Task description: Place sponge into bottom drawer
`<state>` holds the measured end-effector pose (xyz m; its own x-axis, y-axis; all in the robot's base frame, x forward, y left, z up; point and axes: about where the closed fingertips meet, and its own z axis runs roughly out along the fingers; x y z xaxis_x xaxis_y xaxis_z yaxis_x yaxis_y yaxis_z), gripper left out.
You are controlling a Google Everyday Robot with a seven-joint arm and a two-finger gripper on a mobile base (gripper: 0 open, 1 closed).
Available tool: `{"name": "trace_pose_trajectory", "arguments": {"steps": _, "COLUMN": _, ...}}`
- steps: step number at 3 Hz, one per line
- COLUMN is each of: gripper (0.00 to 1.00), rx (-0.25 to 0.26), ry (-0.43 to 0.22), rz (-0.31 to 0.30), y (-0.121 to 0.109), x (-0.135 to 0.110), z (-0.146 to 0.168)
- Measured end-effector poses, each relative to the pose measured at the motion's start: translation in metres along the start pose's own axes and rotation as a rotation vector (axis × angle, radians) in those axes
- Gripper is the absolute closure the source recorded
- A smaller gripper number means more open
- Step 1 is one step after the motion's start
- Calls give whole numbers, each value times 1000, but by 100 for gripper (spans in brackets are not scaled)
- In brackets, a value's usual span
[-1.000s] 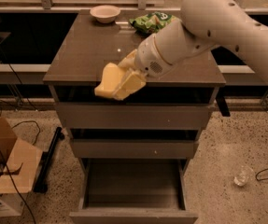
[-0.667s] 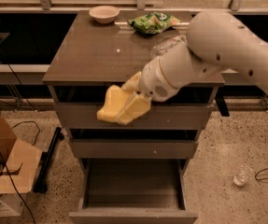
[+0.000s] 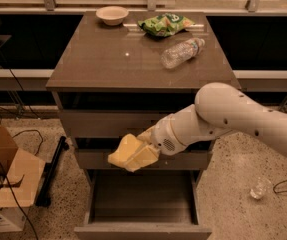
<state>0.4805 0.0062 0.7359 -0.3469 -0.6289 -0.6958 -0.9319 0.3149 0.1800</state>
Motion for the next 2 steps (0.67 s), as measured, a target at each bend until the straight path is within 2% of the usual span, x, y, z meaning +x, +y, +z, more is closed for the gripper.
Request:
{"name": "trace_pose_trajectory", "arguments": {"steps": 1, "gripper": 100, "rx": 17, "ry": -9, "rz": 118, "y": -29, "x": 38, "z": 40}}
{"name": "trace_pose_trajectory", "arguments": {"steps": 2, "gripper": 100, "rx": 23, "ry": 0, "rz": 123, "y": -31, "x": 41, "z": 43}}
